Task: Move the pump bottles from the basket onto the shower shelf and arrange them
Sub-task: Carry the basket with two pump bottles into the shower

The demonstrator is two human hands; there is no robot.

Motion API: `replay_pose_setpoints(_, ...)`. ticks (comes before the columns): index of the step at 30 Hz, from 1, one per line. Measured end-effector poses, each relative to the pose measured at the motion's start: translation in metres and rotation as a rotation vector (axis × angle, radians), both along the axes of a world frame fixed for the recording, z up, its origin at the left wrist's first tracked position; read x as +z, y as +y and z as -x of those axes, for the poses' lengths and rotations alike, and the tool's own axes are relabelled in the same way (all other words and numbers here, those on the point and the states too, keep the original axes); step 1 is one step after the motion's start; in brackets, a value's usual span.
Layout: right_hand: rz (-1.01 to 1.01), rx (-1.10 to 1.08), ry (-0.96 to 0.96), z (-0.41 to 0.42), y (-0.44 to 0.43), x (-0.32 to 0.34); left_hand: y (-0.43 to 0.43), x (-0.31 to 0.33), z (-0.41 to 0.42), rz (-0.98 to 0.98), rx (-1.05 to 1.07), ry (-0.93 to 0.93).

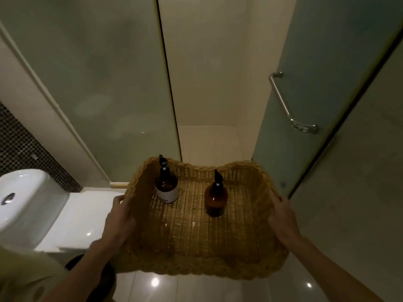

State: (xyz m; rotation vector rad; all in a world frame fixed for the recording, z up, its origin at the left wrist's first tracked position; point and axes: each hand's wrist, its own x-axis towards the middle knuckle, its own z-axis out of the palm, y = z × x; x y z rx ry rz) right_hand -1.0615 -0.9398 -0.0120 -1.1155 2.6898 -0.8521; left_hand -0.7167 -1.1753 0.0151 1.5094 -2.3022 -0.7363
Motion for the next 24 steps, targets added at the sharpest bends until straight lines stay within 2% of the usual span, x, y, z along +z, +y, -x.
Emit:
replay_pose_setpoints(12, -0.033, -0.058, -0.022, 0.098, -0.129, -0.018, -0.147, -0.02, 0.11, -0.006, -0.048, 0.016)
replay_pose_setpoints(18, -0.036, -0.112, -0.025, 0.152, -0.199, -0.007, -0.24, -0.027, 0.18, -0.067, -0.111, 0.055)
replay_pose_setpoints(24, -0.081, -0.183, -0.036, 0.205, -0.256, -0.005, -0.309, -0.022, 0.248, -0.044, -0.161, 0.055)
